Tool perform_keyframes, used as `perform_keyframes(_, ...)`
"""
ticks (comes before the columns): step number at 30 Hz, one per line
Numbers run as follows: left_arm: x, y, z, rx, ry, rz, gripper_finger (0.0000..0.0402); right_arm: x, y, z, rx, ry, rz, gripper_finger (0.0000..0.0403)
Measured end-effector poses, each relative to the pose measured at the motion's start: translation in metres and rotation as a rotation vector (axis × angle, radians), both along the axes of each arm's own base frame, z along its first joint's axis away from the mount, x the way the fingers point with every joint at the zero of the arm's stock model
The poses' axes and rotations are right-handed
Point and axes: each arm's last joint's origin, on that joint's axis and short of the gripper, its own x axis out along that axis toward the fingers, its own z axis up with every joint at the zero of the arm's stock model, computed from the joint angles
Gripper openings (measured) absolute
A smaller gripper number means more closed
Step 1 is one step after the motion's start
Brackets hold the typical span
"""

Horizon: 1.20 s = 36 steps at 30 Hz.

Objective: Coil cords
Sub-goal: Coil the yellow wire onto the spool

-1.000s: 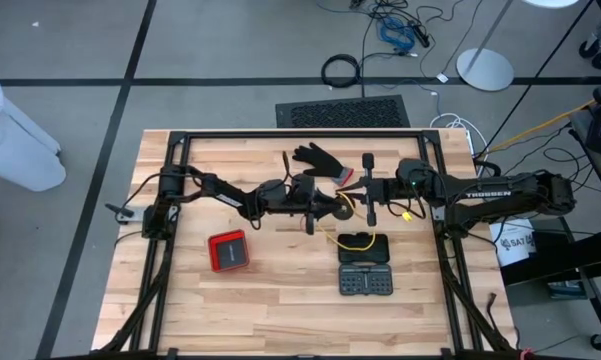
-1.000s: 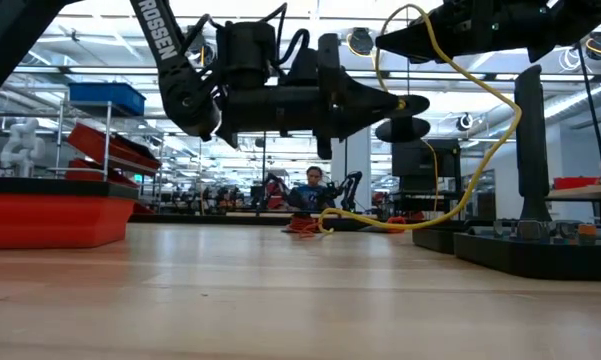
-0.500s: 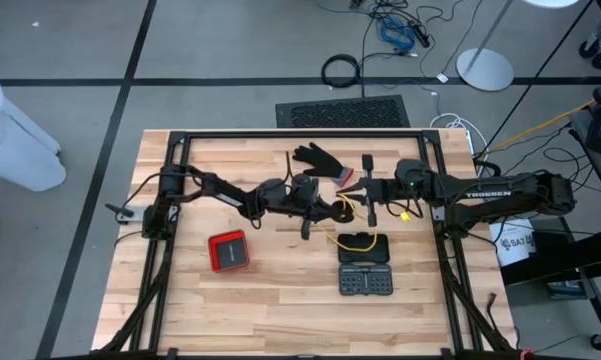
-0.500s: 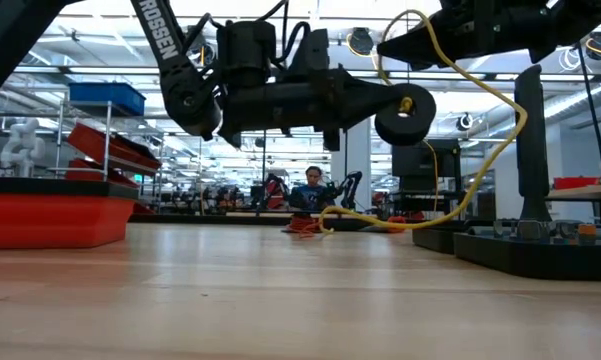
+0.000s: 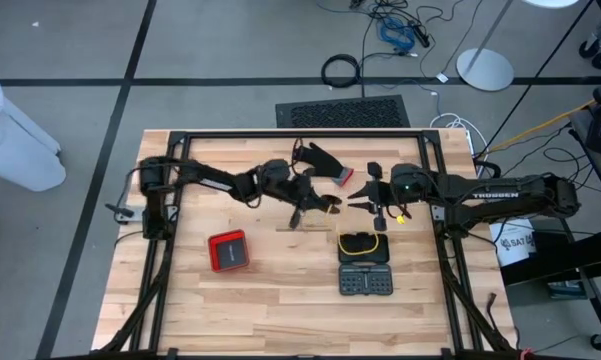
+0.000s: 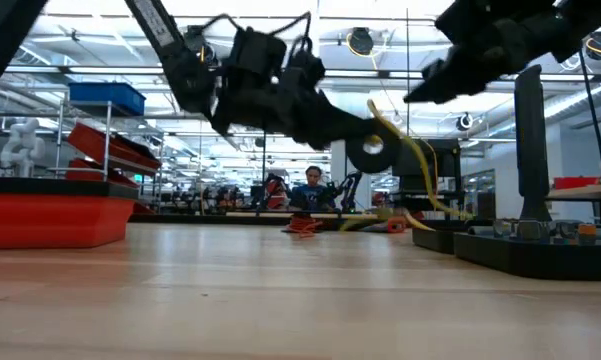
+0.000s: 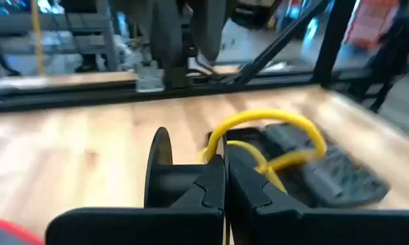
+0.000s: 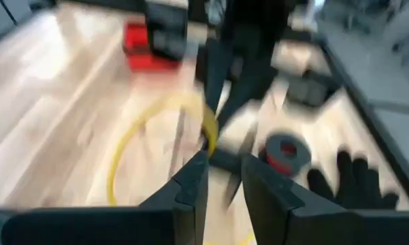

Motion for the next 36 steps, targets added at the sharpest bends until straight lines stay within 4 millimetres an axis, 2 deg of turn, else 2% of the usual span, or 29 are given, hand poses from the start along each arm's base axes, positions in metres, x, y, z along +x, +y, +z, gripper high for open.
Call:
perform_keyframes(3,-0.009,-0.001,0.023,0.127,-0.007,-0.002,0.0001,-0.006,-0.001,-0.004,0.005,0.061,-0.058,0.0076)
perform_keyframes(6,-0.017,-0.007,0.043,0.238,-0.040,-0.005,0.0001,-0.007,-0.001,0.000,-0.019,0.035,-0.072,0.0072)
perform_keyframes(10,-0.021,-0.012,0.056,0.325,-0.060,0.010,0.0000,-0.003,0.004,0.009,-0.078,-0.060,-0.026,0.0071)
perform_keyframes(15,-0.021,-0.018,0.057,0.335,-0.062,0.006,0.0000,0.004,0.010,0.014,-0.134,-0.128,0.023,0.0071)
perform_keyframes(26,-0.019,-0.028,0.059,0.363,-0.094,0.004,0.0000,0.016,0.016,0.007,-0.129,-0.136,0.082,0.0071)
perform_keyframes(36,-0.017,-0.035,0.060,0.370,-0.099,0.016,0.0000,0.025,0.014,0.004,-0.146,-0.150,0.023,0.0063)
